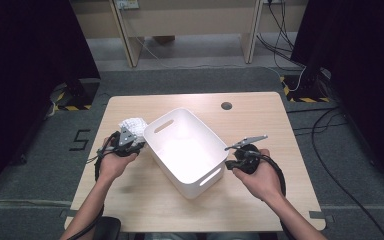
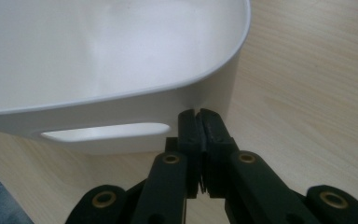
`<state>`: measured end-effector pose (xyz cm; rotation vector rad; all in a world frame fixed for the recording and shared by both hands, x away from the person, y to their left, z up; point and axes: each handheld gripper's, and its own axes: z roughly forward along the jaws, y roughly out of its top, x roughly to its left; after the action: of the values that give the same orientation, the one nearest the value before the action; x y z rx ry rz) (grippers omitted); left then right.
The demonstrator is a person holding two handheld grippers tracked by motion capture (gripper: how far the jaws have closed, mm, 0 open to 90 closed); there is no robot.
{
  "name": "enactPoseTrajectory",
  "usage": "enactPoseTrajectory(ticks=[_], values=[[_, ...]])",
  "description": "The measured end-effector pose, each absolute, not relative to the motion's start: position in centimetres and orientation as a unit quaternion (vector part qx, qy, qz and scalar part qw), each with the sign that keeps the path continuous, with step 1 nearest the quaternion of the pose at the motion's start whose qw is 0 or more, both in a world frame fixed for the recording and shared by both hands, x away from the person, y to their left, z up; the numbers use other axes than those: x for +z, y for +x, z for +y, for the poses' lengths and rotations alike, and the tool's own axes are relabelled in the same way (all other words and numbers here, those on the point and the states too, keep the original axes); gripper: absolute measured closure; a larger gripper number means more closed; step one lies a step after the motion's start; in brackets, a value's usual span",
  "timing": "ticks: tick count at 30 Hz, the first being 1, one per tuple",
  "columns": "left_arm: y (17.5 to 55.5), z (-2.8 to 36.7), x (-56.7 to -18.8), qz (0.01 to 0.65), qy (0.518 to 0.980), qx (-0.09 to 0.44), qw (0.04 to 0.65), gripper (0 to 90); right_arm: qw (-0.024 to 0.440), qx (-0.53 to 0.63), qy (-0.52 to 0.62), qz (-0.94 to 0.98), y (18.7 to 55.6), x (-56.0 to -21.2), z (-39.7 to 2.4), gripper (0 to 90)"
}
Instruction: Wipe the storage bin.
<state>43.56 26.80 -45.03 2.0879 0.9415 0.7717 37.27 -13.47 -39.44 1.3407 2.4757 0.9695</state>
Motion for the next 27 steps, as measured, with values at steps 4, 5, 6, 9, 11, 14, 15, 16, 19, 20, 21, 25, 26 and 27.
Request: enactPoseTrajectory(ticks=[4, 5, 6, 9, 11, 14, 15, 16, 19, 20, 21, 25, 26, 27], values=[[43.1, 26.5, -45.0, 0.353, 0.815, 0.294, 0.353, 68.4, 0.084, 0.324, 0.452, 0.827, 37.5, -39.5, -13.8, 88.0], [43.0, 26.5, -45.0, 0.351, 0.817, 0.294, 0.352, 68.4, 0.086, 0.322, 0.453, 0.827, 37.6, -39.5, -13.8, 88.0], [42.9, 26.4, -44.9, 0.35, 0.817, 0.293, 0.353, 68.4, 0.088, 0.322, 0.455, 0.826, 37.7, -39.5, -13.9, 88.0], [42.4, 26.1, -44.9, 0.345, 0.818, 0.291, 0.356, 68.4, 0.093, 0.322, 0.463, 0.82, 38.1, -39.5, -14.4, 87.9], [42.2, 25.9, -44.9, 0.341, 0.82, 0.288, 0.359, 68.4, 0.097, 0.322, 0.472, 0.815, 38.4, -39.5, -14.7, 87.9], [41.7, 25.5, -44.8, 0.335, 0.822, 0.285, 0.361, 68.4, 0.108, 0.32, 0.486, 0.806, 39.0, -39.6, -15.3, 87.0], [41.5, 25.3, -44.8, 0.333, 0.824, 0.285, 0.36, 68.4, 0.113, 0.321, 0.491, 0.802, 39.2, -39.6, -15.4, 86.4], [41.4, 25.2, -44.8, 0.33, 0.825, 0.285, 0.359, 68.4, 0.117, 0.322, 0.496, 0.798, 39.5, -39.7, -15.6, 85.9], [40.8, 24.6, -44.8, 0.325, 0.827, 0.281, 0.362, 68.3, 0.128, 0.325, 0.512, 0.785, 40.2, -40.0, -16.2, 84.6], [40.6, 24.5, -44.8, 0.322, 0.829, 0.28, 0.361, 68.3, 0.132, 0.325, 0.517, 0.78, 40.4, -40.1, -16.4, 84.1], [40.4, 24.2, -44.8, 0.321, 0.83, 0.28, 0.362, 68.3, 0.136, 0.326, 0.523, 0.776, 40.6, -40.2, -16.5, 83.2], [39.7, 23.6, -44.7, 0.31, 0.835, 0.276, 0.361, 68.3, 0.149, 0.33, 0.543, 0.757, 41.4, -40.5, -17.1, 80.2], [39.4, 23.4, -44.6, 0.306, 0.837, 0.275, 0.361, 68.3, 0.156, 0.332, 0.546, 0.753, 41.6, -40.5, -17.2, 79.9], [39.2, 23.3, -44.6, 0.303, 0.839, 0.274, 0.36, 68.3, 0.159, 0.335, 0.549, 0.749, 41.8, -40.6, -17.3, 79.7]])
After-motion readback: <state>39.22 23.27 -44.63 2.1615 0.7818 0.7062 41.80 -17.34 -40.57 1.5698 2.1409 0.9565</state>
